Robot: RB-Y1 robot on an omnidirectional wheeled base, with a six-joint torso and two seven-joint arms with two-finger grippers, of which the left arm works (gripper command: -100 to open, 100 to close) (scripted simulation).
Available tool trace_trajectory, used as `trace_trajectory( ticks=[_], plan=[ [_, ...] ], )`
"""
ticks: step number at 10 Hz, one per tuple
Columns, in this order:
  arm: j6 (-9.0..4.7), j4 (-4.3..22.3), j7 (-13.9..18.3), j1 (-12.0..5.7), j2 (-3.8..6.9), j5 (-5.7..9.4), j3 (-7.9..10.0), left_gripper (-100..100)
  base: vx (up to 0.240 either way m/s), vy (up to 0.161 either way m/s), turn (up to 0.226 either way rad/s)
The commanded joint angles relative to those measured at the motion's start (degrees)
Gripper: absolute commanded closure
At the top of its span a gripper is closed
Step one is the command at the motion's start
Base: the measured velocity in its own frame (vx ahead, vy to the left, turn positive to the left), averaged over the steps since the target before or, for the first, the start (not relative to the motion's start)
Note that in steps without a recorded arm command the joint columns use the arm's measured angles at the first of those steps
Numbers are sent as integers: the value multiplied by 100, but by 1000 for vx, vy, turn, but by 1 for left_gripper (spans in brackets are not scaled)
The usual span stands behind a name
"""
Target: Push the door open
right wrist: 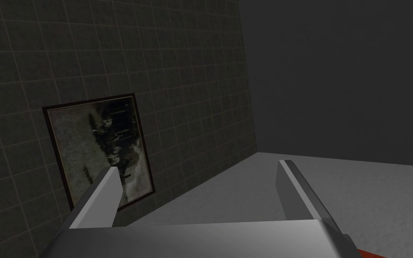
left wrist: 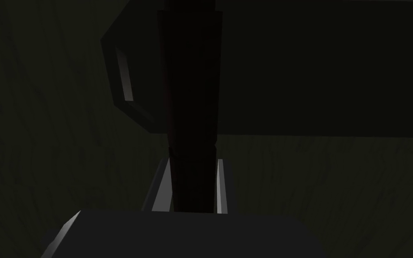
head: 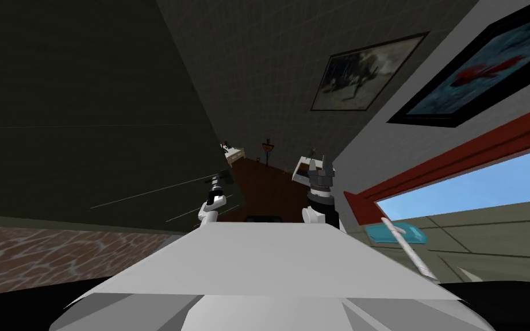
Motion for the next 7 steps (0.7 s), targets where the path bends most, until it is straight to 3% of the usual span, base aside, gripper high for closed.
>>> trace_trajectory(
  ticks=[1, 5, 6, 7],
  plan=[
    [-5, -123, -14, 43, 4, 16, 134, 100, 217, -16, 54],
    [-2, -184, -57, 90, -111, 46, 398, 100, 196, -30, 58],
    [10, -150, -54, 91, -100, 41, 361, 100, 83, -17, 40],
    [12, -196, -71, 115, -42, 61, 506, 100, 124, 26, 18]
  ],
)
